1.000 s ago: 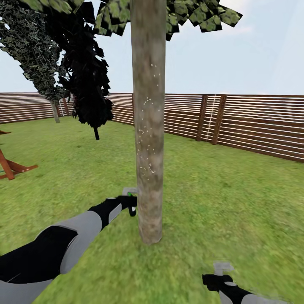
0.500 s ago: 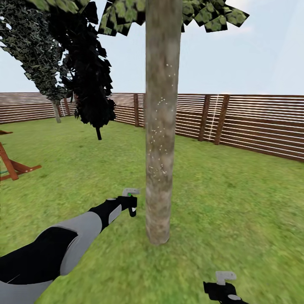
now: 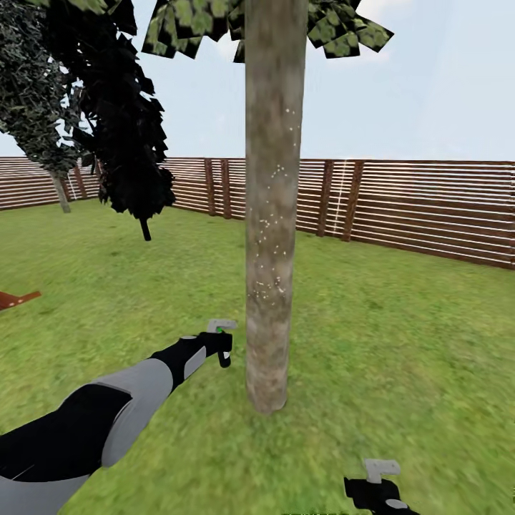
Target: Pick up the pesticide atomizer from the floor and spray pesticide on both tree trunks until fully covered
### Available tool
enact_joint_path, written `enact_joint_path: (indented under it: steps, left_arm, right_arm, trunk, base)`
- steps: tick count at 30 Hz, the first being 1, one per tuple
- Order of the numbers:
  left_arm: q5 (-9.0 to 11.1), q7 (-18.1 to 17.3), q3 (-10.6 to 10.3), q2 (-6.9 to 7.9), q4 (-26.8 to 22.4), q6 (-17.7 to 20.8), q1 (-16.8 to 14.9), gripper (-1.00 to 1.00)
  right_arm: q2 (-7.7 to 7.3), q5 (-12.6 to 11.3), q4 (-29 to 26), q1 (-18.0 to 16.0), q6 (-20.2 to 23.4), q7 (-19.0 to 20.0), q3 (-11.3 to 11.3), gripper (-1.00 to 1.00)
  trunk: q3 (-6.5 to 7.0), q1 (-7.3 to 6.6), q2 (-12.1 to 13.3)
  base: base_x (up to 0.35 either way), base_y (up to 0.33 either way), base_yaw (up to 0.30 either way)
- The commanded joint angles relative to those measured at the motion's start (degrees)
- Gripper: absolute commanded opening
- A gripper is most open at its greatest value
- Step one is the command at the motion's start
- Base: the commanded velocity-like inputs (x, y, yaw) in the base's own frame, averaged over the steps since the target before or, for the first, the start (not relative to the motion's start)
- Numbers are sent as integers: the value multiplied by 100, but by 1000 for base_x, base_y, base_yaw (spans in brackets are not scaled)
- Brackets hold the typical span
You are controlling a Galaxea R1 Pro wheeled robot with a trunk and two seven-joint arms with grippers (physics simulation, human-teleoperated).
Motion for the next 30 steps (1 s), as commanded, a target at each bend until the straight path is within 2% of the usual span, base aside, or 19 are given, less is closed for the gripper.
enact_joint_path:
  steps: [1, 9, 18, 30]
  left_arm:
    - [61, -16, -43, 4, -11, 33, -4, -100]
    - [61, -16, -43, 4, -11, 39, -3, -100]
    - [61, -16, -43, 4, -11, 41, -2, -100]
    - [61, -16, -43, -3, -11, 41, -2, -100]
  right_arm:
    - [4, -40, 24, -11, -34, -3, 48, 100]
    - [7, -40, 24, -10, -32, -3, 48, 100]
    - [7, -40, 25, -11, -32, 1, 48, 100]
    - [14, -40, 27, -14, -30, 6, 48, 100]
  trunk:
    - [-9, 2, -8]
    - [-9, 2, -8]
    - [-9, 2, -8]
    - [-17, 2, -8]
  base:
    - [0, 350, -300]
    - [0, 350, -296]
    - [0, 350, -139]
    - [0, 350, -289]
